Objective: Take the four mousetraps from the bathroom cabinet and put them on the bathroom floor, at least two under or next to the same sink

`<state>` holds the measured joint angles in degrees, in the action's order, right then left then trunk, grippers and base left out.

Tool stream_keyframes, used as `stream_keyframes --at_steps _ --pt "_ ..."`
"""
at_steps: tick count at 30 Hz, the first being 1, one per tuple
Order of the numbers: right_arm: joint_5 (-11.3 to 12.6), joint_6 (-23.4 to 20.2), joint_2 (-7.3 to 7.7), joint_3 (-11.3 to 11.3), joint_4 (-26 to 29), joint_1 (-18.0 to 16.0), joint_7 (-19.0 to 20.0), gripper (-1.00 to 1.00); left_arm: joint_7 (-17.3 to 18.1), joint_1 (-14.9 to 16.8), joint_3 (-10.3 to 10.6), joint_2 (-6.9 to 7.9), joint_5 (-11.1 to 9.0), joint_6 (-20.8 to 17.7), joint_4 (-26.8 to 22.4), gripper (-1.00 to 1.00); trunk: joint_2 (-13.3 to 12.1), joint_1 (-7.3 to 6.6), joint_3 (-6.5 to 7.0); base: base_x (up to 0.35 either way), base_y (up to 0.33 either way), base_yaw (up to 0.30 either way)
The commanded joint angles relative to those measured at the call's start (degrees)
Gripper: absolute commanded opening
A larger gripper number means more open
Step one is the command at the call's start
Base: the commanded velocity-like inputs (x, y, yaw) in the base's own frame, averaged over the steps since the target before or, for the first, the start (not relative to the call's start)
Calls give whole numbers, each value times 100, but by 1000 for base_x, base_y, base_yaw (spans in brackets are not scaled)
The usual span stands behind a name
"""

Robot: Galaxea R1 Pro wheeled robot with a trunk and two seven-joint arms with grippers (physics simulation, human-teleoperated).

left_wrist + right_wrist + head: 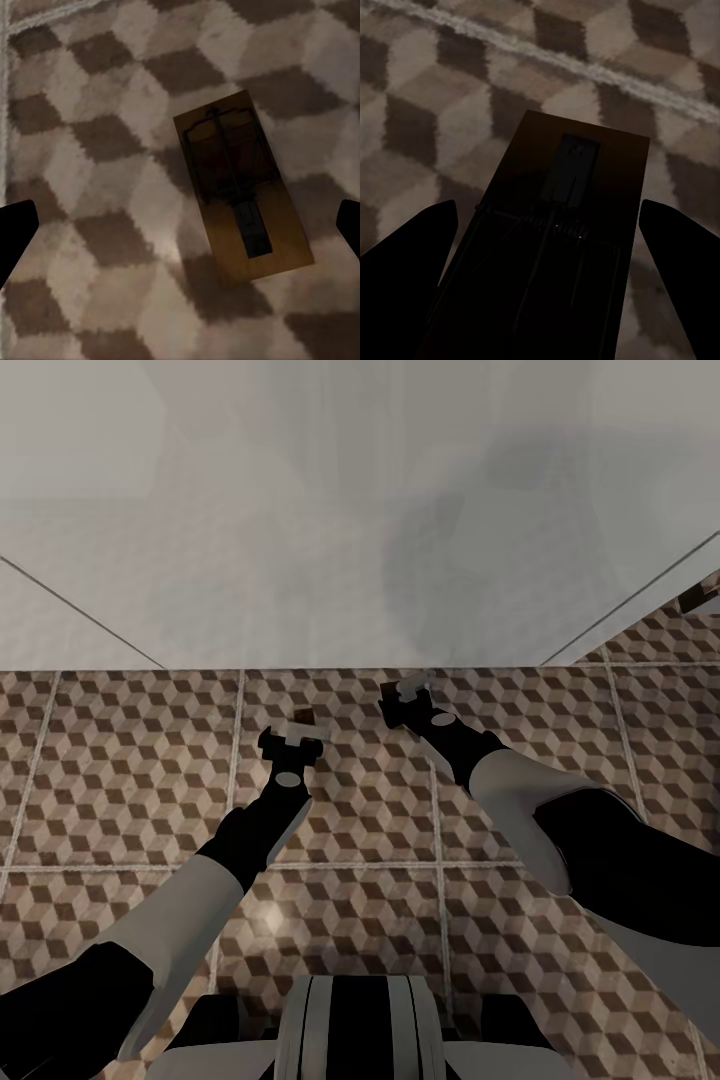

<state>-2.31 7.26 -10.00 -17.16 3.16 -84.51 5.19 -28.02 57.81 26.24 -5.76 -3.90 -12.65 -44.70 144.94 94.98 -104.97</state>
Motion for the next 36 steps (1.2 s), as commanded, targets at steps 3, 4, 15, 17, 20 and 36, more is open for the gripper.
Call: stream_keyframes --at_steps 3,4,15,17,20,36 --pt "-24 21 0 2 -12 -4 8 -100 -46 5 30 5 -40 -27 -5 100 1 -1 -3 0 0 0" --pt "-24 21 0 2 -13 -4 8 -100 -46 5 30 5 -40 -27 -4 100 1 -1 -3 0 0 0" --pt "-25 21 0 2 -17 -4 8 -100 -46 3 31 5 -40 -27 -9 100 1 -1 -3 0 0 0" --pt "-28 18 0 2 -17 -4 7 -100 -48 3 31 5 -40 -27 -10 100 1 -1 -3 0 0 0" --pt "-34 9 0 2 -17 -4 -18 -100 -52 3 31 5 -42 -27 -17 100 1 -1 -3 0 0 0" --pt "-50 -56 0 -3 -12 -4 -421 -100 -59 -35 138 -41 -49 -62 -546 100 1 -1 -3 0 0 0"
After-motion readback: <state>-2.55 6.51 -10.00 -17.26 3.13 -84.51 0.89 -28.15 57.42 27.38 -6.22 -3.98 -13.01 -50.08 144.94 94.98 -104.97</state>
